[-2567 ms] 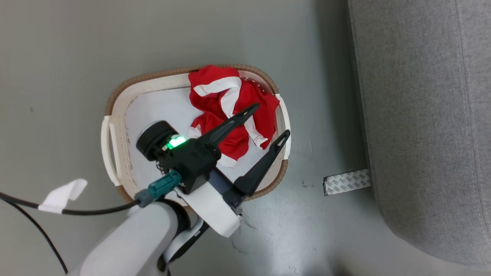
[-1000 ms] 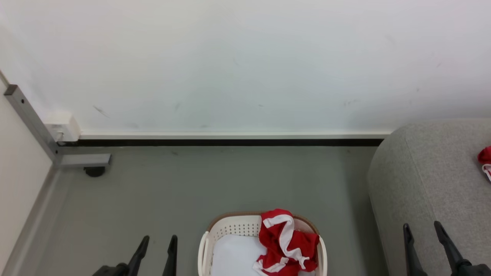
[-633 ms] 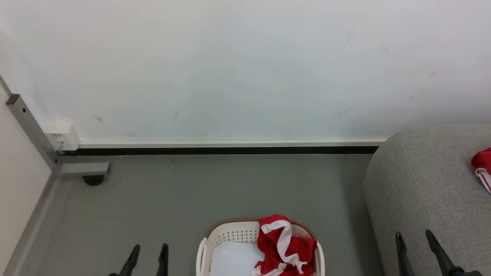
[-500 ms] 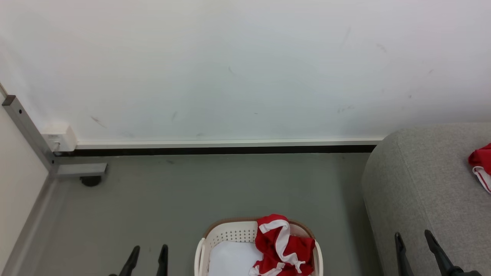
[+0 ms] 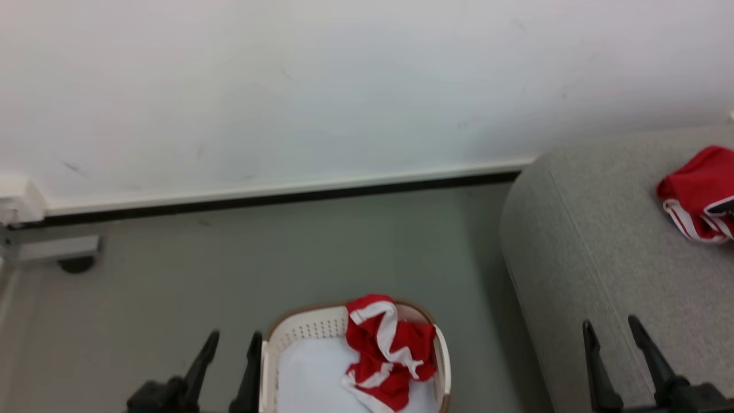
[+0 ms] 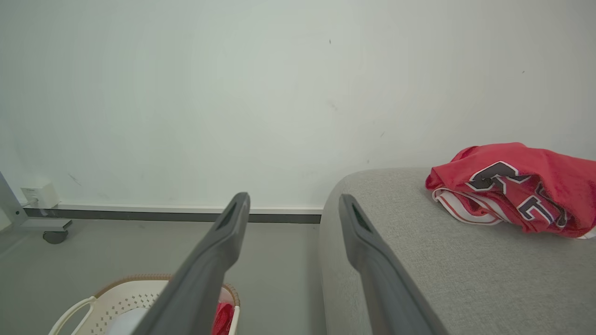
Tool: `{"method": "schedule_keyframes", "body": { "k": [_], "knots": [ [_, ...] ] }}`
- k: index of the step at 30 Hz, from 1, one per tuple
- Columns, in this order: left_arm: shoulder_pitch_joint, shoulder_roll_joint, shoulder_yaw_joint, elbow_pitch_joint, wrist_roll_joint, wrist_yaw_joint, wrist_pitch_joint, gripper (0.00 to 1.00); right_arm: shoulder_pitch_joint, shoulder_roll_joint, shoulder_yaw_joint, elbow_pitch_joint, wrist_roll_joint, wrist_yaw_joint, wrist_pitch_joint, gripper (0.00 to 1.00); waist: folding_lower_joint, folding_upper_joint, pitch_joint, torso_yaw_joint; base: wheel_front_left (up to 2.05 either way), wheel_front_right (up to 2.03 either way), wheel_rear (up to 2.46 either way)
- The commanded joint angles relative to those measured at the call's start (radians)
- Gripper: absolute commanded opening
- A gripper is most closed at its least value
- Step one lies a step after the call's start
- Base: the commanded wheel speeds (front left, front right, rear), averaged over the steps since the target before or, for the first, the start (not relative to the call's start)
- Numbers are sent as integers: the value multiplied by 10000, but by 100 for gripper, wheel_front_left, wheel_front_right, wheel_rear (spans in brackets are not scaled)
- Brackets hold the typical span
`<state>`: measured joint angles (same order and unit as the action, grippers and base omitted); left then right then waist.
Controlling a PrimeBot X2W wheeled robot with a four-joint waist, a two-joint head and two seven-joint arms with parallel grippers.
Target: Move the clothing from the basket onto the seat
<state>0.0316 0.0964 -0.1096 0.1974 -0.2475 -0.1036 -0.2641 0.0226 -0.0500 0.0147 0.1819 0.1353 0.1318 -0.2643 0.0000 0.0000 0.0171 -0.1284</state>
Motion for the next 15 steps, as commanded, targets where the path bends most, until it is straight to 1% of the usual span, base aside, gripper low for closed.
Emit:
{"method": "schedule_keyframes", "body": {
  "k": [1, 4, 8, 12, 15],
  "knots": [
    [-527, 104, -53, -33, 183, -80, -5, 100, -343, -12, 29, -238, 15, -22, 0, 100, 0, 0, 994, -592, 0, 0, 0],
    [-1300, 318, -253, 159, 300, -175, -5, 100, -684, -11, 114, -616, 166, -22, 0, 100, 0, 0, 1943, -1024, 0, 0, 0],
    [-2638, 667, -706, 672, 377, -234, 60, 100, -1227, -9, -45, -1264, 252, -22, 0, 100, 0, 0, 3170, -1499, 0, 0, 0],
    [-3943, 981, -1266, 1300, 498, -264, 383, 100, -1751, -6, -238, -1876, 343, -22, 0, 100, 0, 0, 4310, -1800, 0, 0, 0],
    [-4884, 1131, -1744, 1711, 513, -259, 712, 100, -2143, -4, -372, -2271, 469, -22, 0, 100, 0, 0, 5155, -1886, 0, 0, 0]
  ]
}}
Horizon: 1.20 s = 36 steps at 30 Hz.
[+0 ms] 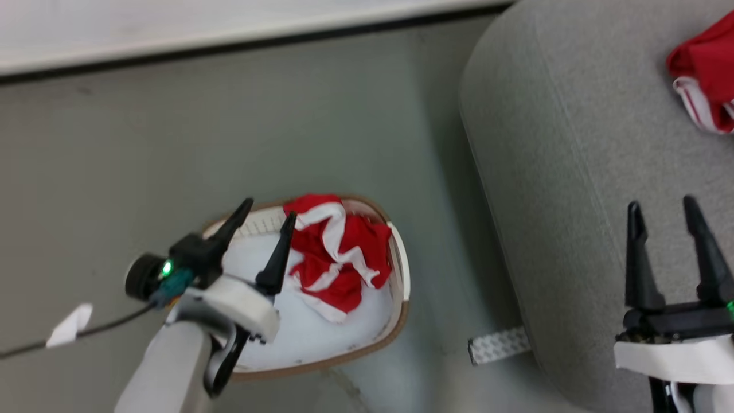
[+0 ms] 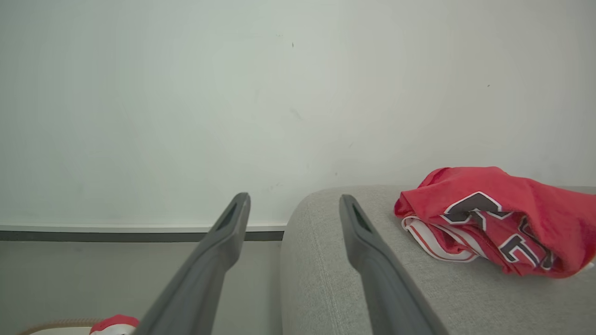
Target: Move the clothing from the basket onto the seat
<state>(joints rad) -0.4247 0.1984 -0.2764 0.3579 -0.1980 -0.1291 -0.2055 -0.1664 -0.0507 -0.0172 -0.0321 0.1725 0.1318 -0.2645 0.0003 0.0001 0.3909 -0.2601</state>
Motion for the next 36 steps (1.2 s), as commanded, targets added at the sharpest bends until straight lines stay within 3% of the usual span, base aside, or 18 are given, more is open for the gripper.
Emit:
{"method": "schedule_keyframes", "body": {
  "k": [1, 7, 13, 22, 36],
  "knots": [
    [-650, 174, -284, 213, 48, 1, 285, 100, -381, 0, -105, -265, 184, -22, 2, 100, -3, -1, 1730, -570, 0, 0, 0],
    [-2412, 185, -1335, 943, 229, -4, 1173, 100, -984, 4, -172, -860, 143, -22, 5, 100, -3, -1, 3356, -343, 0, 0, 0],
    [-3463, 25, -2709, 1637, -328, -5, 1826, 100, -1372, 1, 22, -1081, -44, -22, 4, 100, -3, -1, 4274, -98, 0, 0, 0],
    [-4852, -196, -4383, 2592, -989, -7, 1958, 100, -1698, 1, 15, -1497, -594, -22, 4, 100, -3, -1, 5144, 249, 0, 0, 0],
    [-5912, -638, -5900, 3051, -2687, -7, 1655, 100, -1603, 1, 102, -1620, -802, -22, 4, 100, -3, -1, 5592, 365, 0, 0, 0]
  ]
}}
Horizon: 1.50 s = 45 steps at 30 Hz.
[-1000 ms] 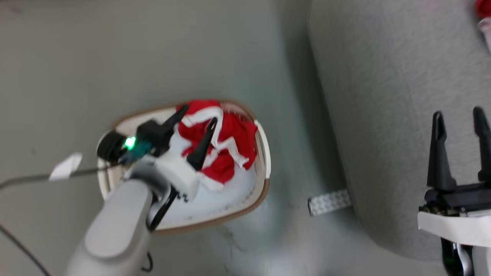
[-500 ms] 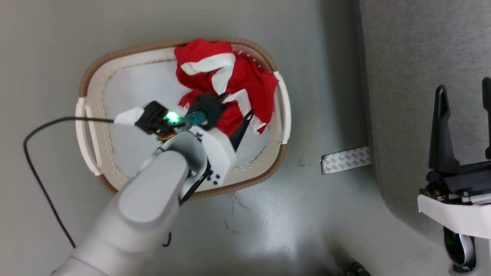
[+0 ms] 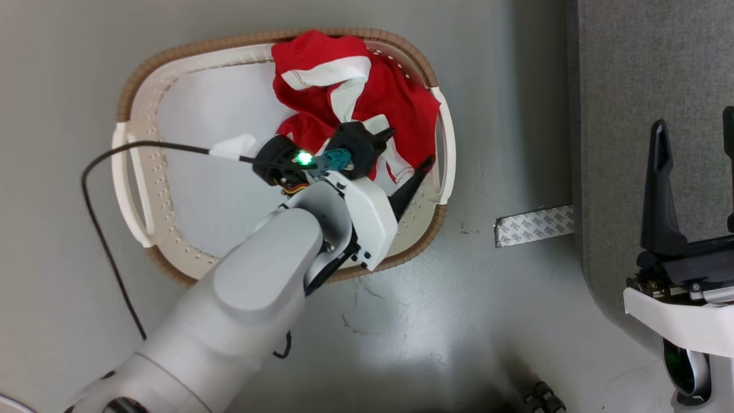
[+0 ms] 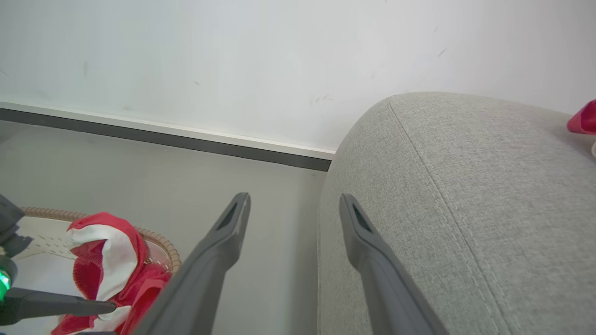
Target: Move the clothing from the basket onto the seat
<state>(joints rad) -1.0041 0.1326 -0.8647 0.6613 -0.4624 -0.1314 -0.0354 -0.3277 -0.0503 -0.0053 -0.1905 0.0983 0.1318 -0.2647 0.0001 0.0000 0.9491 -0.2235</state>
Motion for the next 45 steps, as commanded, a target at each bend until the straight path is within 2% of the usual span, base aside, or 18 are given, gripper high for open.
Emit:
{"method": "schedule_keyframes", "body": {
  "k": [1, 10, 17, 29, 30, 31, 33, 34, 45],
  "knots": [
    [-163, 26, -127, 19, -188, 16, -55, 100, 30, -3, -32, -50, -74, -22, 5, 100, -1, 0, 25, 7, 0, 0, 0],
    [-350, 218, -941, 461, -849, 15, 49, 100, 52, -3, -2, -75, -152, -22, 7, 100, -1, 0, 113, 9, 0, 0, 0],
    [-685, -15, -1300, 1207, -884, 15, -173, 100, 120, -1, 16, -173, -303, -22, 6, 100, -1, 0, 368, 6, 1, 1, 1],
    [-1207, -263, -1966, 2181, -1210, 15, -834, 98, 201, -3, 162, -431, -741, -22, 6, 100, -1, 0, 567, 397, 7, 7, 7],
    [-1243, -289, -2037, 2211, -1271, 15, -863, 81, 198, -3, 158, -440, -753, -22, 7, 100, -1, 0, 570, 402, 0, 0, 0],
    [-1274, -306, -2122, 2247, -1334, 15, -901, 47, 189, -3, 159, -448, -754, -22, 7, 100, -1, 0, 571, 402, 0, 0, 0],
    [-1323, -341, -2290, 2321, -1457, 15, -962, 13, 167, -1, 169, -461, -738, -22, 6, 100, -1, 0, 566, 393, 1, 1, 1],
    [-1344, -373, -2395, 2326, -1509, 15, -1009, 0, 150, -1, 180, -465, -737, -22, 7, 100, -1, 0, 561, 387, 2, 2, 2],
    [-1557, -327, -3453, 1962, -2319, 15, -1816, 0, 186, -3, 53, -303, -619, -22, 7, 100, -1, 0, 164, 462, 0, 0, 0]
  ]
}}
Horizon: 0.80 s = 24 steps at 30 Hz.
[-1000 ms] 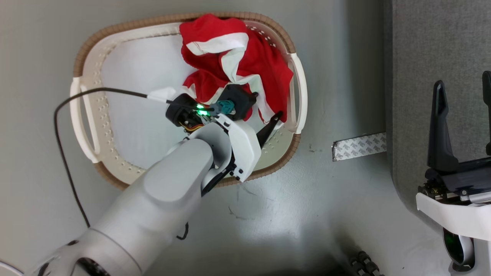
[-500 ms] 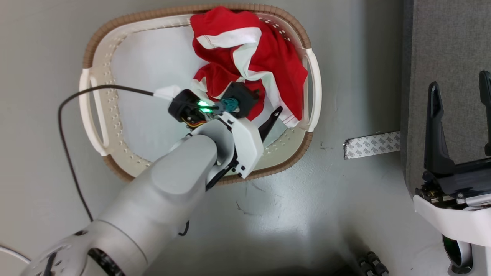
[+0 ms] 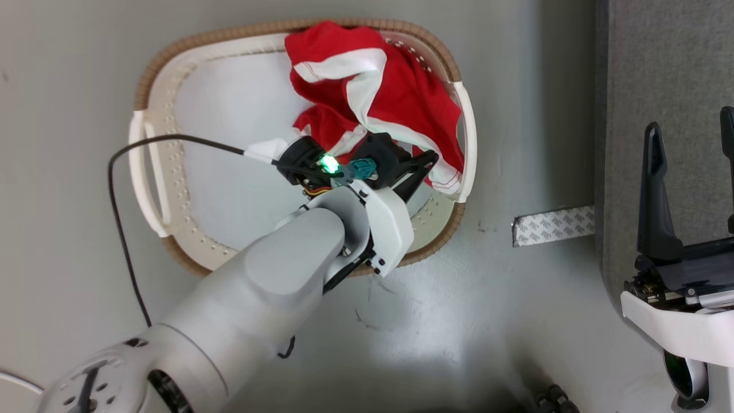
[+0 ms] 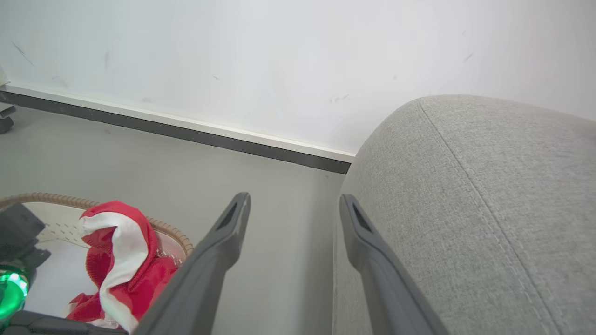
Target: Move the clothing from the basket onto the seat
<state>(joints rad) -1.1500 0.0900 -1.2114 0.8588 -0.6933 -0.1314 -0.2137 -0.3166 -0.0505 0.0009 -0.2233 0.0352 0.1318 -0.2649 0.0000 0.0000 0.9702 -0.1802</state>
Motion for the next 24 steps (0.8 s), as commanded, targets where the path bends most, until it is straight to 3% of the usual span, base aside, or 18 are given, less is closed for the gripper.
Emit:
{"method": "schedule_keyframes", "body": {
  "k": [1, 12, 24],
  "knots": [
    [-94, 129, -41, -15, -95, 15, -102, 0, 91, 1, -21, 56, 29, -22, 8, 100, 0, 0, -137, 55, 0, 0, 0],
    [556, 304, 398, -180, -1001, 15, -503, 0, 267, -2, -237, 577, 222, -22, 8, 100, 0, 0, -2108, 378, 0, 0, 0],
    [2330, 449, 2065, -1267, -713, 209, -508, 0, 991, -2, -189, 1540, 519, -22, 8, 100, 0, 0, -5117, 592, 0, 0, 0]
  ]
}}
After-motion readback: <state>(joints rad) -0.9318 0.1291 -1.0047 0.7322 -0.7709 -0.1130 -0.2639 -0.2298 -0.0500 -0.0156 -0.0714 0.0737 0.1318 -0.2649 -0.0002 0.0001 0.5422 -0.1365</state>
